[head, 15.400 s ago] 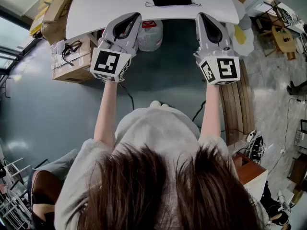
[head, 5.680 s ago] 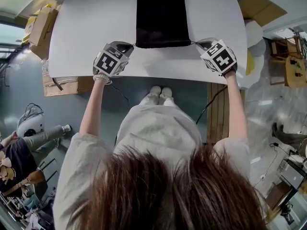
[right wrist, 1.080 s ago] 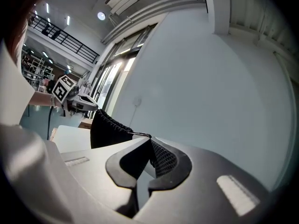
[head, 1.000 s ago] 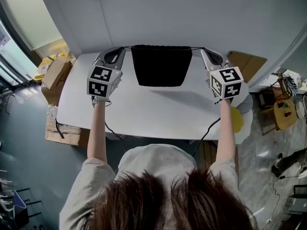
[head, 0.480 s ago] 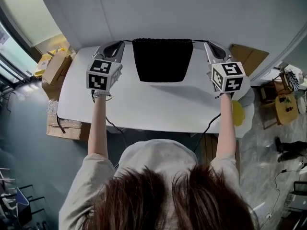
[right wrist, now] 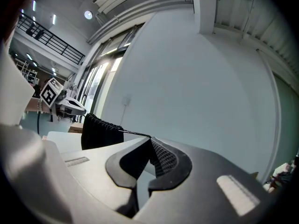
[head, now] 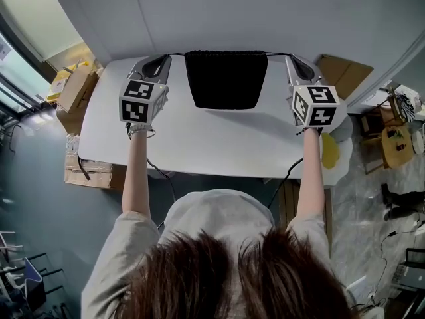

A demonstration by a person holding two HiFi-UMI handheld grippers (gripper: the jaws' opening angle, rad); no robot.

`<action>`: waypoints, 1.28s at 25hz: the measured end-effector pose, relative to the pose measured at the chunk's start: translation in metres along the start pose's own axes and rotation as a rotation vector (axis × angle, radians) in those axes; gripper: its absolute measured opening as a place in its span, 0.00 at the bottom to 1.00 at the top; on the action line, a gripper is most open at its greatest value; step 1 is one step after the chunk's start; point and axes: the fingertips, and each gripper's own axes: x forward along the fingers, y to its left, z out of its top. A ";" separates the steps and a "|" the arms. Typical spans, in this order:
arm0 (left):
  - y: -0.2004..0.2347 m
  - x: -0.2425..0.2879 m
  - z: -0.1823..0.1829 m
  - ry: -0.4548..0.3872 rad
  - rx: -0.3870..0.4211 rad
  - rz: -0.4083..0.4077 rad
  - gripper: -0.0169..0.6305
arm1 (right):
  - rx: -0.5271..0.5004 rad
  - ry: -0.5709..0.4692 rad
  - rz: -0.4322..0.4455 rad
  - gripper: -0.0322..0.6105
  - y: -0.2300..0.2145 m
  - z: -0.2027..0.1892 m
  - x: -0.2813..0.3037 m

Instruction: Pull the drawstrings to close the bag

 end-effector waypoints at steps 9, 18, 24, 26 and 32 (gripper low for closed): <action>0.003 -0.001 -0.008 -0.004 -0.056 0.012 0.03 | 0.012 0.000 -0.039 0.07 -0.001 -0.001 -0.005; 0.013 -0.005 -0.009 -0.018 -0.129 0.046 0.03 | 0.029 0.000 -0.071 0.07 0.001 0.000 -0.004; 0.015 -0.009 -0.013 -0.018 -0.167 0.055 0.03 | 0.049 -0.001 -0.092 0.07 0.001 -0.001 -0.005; 0.017 -0.007 -0.014 -0.015 -0.168 0.056 0.03 | 0.055 0.002 -0.099 0.07 0.000 -0.001 -0.004; 0.015 -0.007 -0.015 -0.013 -0.170 0.057 0.03 | 0.072 0.005 -0.124 0.07 -0.005 -0.004 -0.007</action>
